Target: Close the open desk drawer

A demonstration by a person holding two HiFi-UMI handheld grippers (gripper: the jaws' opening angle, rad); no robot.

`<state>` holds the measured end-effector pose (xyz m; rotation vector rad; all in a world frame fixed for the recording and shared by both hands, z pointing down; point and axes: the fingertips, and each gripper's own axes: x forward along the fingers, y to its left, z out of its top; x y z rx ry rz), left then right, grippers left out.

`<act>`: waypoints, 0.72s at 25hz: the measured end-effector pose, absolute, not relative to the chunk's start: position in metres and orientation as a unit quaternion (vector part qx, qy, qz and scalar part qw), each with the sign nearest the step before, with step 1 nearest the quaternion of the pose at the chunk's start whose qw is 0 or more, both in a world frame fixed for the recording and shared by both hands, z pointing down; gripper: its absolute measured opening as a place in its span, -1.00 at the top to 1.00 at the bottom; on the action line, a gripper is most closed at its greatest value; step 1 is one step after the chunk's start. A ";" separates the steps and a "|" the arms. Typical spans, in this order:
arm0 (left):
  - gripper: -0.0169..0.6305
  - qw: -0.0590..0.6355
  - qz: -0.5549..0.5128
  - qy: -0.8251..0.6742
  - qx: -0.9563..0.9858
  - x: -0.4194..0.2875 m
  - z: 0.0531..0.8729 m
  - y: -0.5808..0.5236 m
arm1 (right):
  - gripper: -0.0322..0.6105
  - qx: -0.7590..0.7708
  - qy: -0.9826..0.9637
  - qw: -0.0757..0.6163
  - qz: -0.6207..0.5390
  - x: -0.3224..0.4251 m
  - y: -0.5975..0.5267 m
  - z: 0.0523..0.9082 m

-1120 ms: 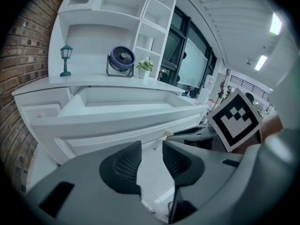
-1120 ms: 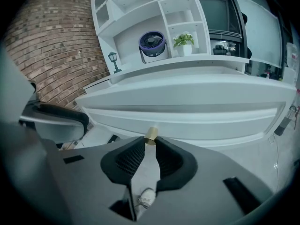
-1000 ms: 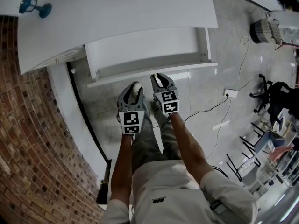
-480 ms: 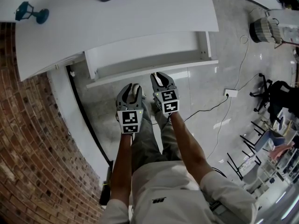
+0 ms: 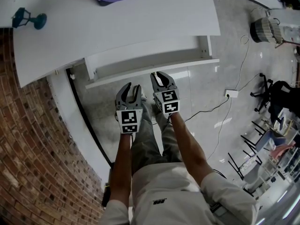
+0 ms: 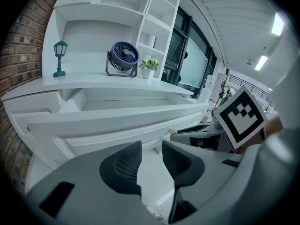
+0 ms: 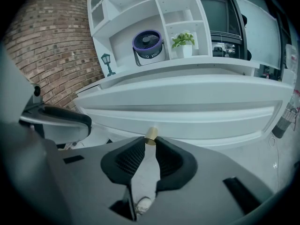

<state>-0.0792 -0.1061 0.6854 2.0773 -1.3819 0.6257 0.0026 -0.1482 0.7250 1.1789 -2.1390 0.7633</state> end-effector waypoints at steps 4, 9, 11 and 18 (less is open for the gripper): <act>0.49 0.279 0.234 -0.513 0.777 -0.078 0.687 -0.115 | 0.67 0.443 -0.801 0.287 0.282 0.001 -0.159 0.725; 0.49 0.280 0.233 -0.511 0.779 -0.078 0.689 -0.126 | 0.67 0.441 -0.802 0.286 0.284 -0.002 -0.169 0.725; 0.49 0.280 0.234 -0.511 0.778 -0.080 0.689 -0.131 | 0.67 0.441 -0.802 0.286 0.283 -0.003 -0.175 0.725; 0.49 0.279 0.231 -0.513 0.778 -0.086 0.690 -0.147 | 0.67 0.442 -0.802 0.292 0.277 -0.004 -0.191 0.727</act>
